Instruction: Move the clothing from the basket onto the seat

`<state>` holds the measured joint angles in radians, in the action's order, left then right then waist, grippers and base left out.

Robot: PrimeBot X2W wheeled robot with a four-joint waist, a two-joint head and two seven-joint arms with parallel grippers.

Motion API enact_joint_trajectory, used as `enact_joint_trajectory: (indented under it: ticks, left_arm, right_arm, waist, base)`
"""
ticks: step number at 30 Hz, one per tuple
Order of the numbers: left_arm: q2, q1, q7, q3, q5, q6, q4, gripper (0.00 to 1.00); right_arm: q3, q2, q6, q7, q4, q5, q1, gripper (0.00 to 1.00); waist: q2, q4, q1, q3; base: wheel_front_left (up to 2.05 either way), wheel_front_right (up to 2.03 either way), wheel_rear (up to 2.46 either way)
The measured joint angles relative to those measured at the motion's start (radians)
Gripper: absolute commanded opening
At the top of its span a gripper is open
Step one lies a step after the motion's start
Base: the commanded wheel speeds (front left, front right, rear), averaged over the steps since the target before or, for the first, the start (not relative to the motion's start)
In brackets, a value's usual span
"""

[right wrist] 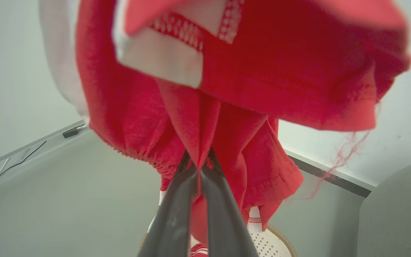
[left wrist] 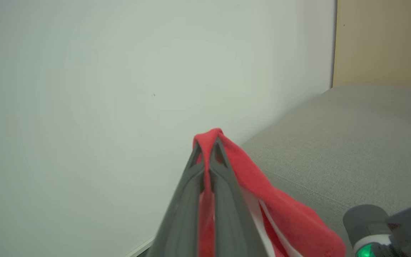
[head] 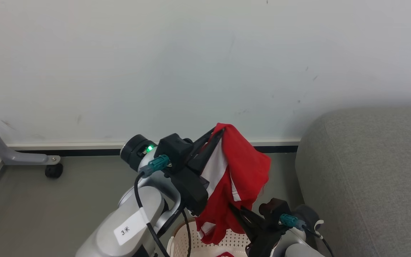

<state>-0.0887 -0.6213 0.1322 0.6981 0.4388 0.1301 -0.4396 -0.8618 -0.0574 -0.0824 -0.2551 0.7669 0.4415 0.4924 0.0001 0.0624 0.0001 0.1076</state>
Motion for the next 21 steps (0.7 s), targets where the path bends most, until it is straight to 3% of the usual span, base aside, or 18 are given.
enact_joint_trajectory:
  ticks: [2,4,5,6,16,21]
  left_arm:
    - [-0.012,0.002,0.000,-0.013,0.003,-0.007,-0.011,0.10]
    - [-0.023,0.012,0.000,-0.024,0.008,-0.013,-0.019,0.26]
    - [-0.025,0.018,0.000,-0.029,0.009,-0.017,-0.025,0.39]
    - [-0.029,0.024,0.002,-0.035,0.010,-0.020,-0.027,0.97]
    - [-0.047,0.087,0.028,-0.059,0.045,-0.034,-0.043,1.00]
    - [-0.052,0.131,0.038,-0.056,0.046,-0.035,-0.044,1.00]
  right_arm:
    - [-0.001,0.000,0.000,0.000,0.008,0.005,0.000,0.00]
    - [-0.001,0.000,0.000,0.000,0.015,0.012,0.000,0.00]
    - [0.000,0.000,0.002,0.000,0.018,0.016,0.000,0.00]
    - [0.001,0.000,0.003,0.000,0.018,0.018,0.000,0.00]
    - [0.091,-0.002,0.022,0.000,0.014,0.037,0.006,0.00]
    - [0.134,-0.034,0.039,0.000,-0.026,0.043,0.011,0.00]
  waist:
    - [0.0000,-0.005,0.0000,-0.001]
    - [0.0000,-0.013,0.0000,-0.002]
    - [0.0000,-0.016,0.0000,-0.003]
    - [0.0000,-0.021,0.0000,-0.003]
    - [0.0000,-0.076,0.0000,-0.003]
    - [0.0000,-0.104,-0.0001,0.000]
  base:
    - [0.00,0.00,0.00]
    - [0.00,0.00,0.00]
    - [0.00,0.00,0.00]
    - [0.00,0.00,0.00]
    - [0.00,0.00,0.00]
    - [0.00,0.00,0.00]
